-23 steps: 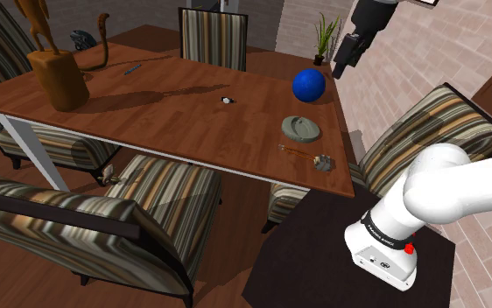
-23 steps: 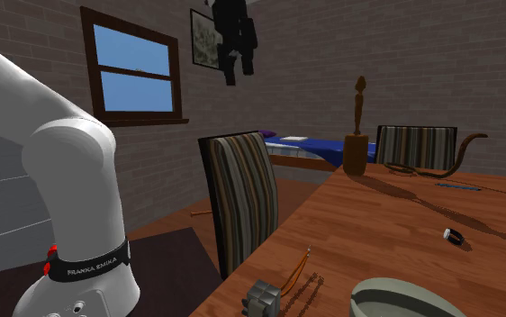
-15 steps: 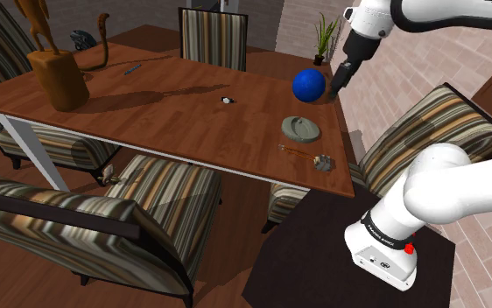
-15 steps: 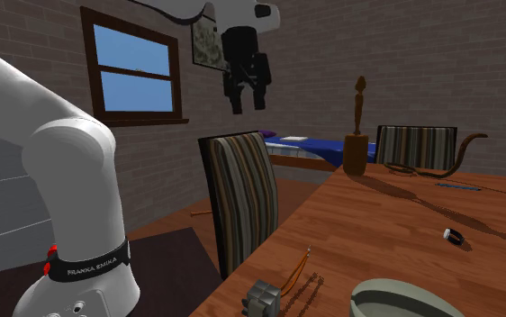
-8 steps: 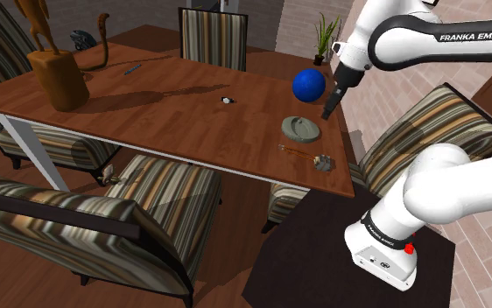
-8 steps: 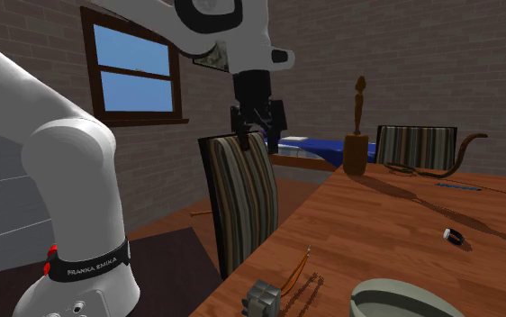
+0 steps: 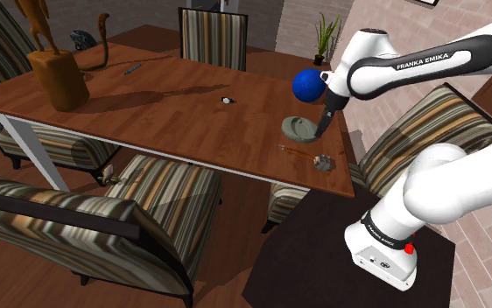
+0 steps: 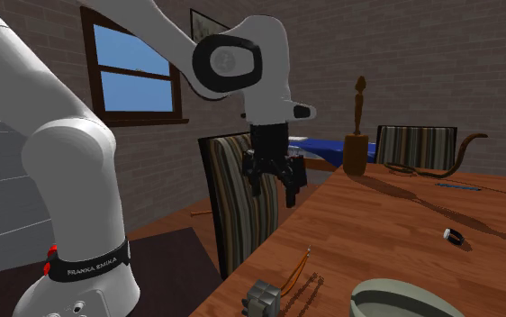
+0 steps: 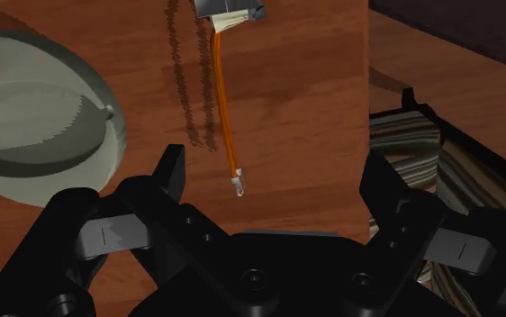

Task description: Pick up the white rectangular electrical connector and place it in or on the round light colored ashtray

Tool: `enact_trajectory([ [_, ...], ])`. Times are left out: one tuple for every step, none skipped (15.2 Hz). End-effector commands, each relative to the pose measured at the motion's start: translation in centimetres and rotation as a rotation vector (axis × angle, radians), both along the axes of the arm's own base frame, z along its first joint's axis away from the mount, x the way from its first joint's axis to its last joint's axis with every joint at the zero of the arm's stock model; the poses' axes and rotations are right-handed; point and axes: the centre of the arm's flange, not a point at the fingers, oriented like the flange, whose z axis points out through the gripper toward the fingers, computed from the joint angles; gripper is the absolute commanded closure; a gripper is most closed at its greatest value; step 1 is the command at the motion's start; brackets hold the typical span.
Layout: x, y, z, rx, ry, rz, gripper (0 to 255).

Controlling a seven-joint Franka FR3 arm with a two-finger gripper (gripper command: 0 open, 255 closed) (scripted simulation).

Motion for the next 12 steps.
enact_trajectory([
  [0.4, -1.0, -2.4, 0.008, 0.000, 0.029, 0],
  [0.6, -1.5, -3.6, 0.012, 0.002, 0.043, 0],
  [0.9, -2.0, -4.8, 0.016, 0.003, 0.057, 0],
  [1.1, -2.5, -6.1, 0.021, 0.005, 0.071, 0],
  [1.3, -3.0, -7.3, 0.025, 0.006, 0.084, 0],
  [1.5, -3.4, -8.6, 0.030, 0.008, 0.098, 0],
  [1.7, -3.9, -9.8, 0.034, 0.009, 0.112, 0],
  [2.0, -4.4, -11.1, 0.039, 0.011, 0.126, 0],
  [2.2, -4.8, -12.3, 0.043, 0.013, 0.140, 0],
  [2.4, -5.2, -13.3, 0.047, 0.014, 0.151, 0],
  [2.4, -5.1, -13.8, 0.047, 0.014, 0.151, 0],
  [2.4, -5.1, -14.4, 0.047, 0.014, 0.151, 0],
])
